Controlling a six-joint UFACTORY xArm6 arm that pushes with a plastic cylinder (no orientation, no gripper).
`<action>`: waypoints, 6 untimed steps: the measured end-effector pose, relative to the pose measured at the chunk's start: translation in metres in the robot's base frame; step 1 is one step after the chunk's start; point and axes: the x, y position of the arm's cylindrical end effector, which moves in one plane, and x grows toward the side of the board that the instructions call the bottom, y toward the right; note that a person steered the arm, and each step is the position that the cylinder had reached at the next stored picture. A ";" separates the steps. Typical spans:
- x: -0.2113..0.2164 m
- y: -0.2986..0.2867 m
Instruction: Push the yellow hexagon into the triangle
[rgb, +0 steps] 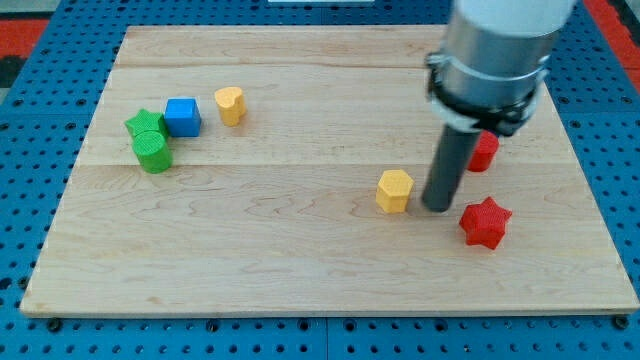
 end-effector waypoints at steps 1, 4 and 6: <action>0.017 -0.042; -0.094 -0.047; -0.108 0.067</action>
